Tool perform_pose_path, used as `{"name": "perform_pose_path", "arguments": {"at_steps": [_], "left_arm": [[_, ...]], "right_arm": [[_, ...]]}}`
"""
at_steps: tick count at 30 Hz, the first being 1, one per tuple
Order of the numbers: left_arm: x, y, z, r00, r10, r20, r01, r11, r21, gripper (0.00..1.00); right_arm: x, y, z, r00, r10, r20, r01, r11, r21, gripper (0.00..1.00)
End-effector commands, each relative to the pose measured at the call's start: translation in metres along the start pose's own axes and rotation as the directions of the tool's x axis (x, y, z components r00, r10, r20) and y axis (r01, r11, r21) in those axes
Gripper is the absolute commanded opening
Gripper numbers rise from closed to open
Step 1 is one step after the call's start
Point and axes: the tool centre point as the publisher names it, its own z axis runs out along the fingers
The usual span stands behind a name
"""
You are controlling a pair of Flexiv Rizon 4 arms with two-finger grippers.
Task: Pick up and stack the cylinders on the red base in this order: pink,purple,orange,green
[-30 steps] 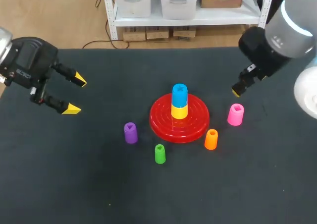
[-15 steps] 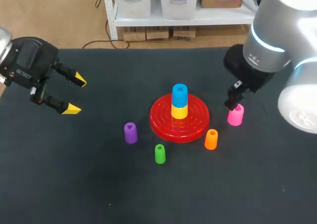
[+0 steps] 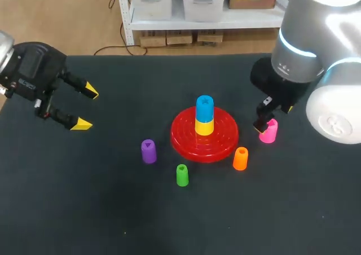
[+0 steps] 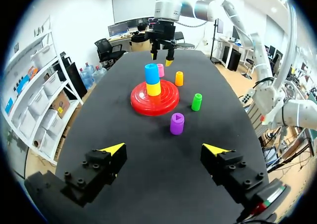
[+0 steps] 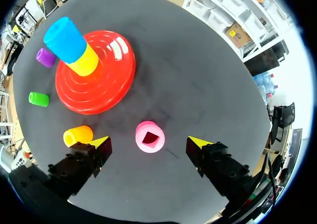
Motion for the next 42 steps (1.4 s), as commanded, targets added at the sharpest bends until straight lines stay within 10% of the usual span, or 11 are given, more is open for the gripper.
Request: {"name": "perform_pose_path", "arguments": {"at_steps": [1, 42], "left_arm": [[0.001, 0.0, 0.0, 1.0, 0.001, 0.001, -0.001, 1.0, -0.001, 1.0], [0.001, 0.0, 0.0, 1.0, 0.001, 0.001, -0.001, 1.0, -0.001, 1.0]], "right_arm": [[-0.001, 0.003, 0.005, 1.0, -0.004, -0.009, 0.004, 1.0, -0.005, 1.0], [0.003, 0.001, 0.029, 0.997, 0.062, -0.045, -0.063, 0.997, -0.032, 1.0]]}}
